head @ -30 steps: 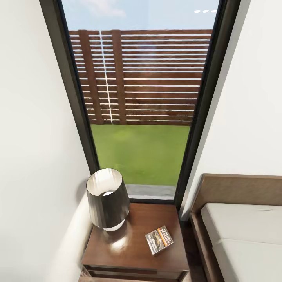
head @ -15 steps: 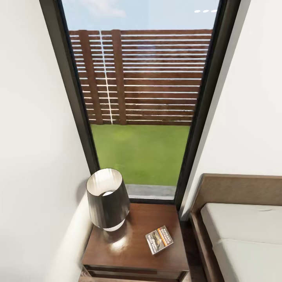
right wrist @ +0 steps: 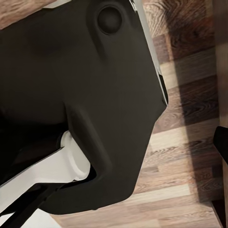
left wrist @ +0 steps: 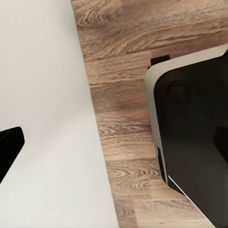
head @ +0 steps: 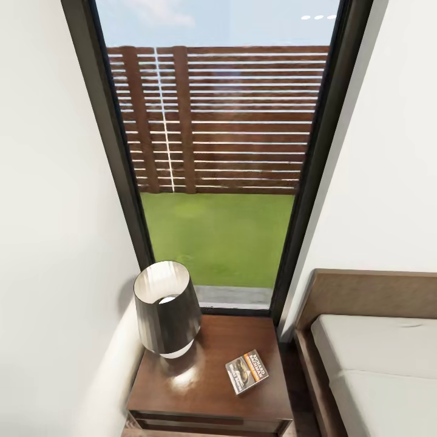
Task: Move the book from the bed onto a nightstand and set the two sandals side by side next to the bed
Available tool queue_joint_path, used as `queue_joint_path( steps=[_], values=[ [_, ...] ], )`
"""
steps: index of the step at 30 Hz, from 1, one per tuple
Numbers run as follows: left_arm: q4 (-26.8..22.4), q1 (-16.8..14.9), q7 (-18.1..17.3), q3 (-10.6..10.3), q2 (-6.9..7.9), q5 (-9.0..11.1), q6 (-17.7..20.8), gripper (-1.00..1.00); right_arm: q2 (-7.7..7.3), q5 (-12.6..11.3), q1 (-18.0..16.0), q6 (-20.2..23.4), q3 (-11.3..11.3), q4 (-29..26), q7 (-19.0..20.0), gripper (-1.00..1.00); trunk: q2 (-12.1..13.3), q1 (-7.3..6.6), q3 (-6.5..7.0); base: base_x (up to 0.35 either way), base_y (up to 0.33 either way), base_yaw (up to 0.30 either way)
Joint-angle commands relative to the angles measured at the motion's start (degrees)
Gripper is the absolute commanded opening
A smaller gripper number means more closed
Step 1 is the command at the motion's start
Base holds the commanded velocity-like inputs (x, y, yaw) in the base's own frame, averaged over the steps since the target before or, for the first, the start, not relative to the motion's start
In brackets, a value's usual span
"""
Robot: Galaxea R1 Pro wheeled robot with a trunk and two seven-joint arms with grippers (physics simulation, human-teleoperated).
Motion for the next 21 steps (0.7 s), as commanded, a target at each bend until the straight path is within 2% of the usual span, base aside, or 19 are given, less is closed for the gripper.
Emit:
queue_joint_path(
  steps=[1, 21],
  values=[
    [0.0, 0.0, 0.1, -0.5, -0.07, 0.5, -0.1, 1.00, -0.06, 0.6, -0.1, 0.1, -0.5, 0.1, 0.1, 1.00, -0.1, 0.03, -0.11, 0.000, 0.000, 0.000],
    [-0.1, 0.0, 0.0, -0.6, 0.00, 0.4, -0.1, 1.00, 0.04, 0.6, -0.1, 0.1, -0.5, 0.1, 0.1, 1.00, -0.1, 0.03, -0.11, 0.000, 0.000, 0.000]
  ],
)
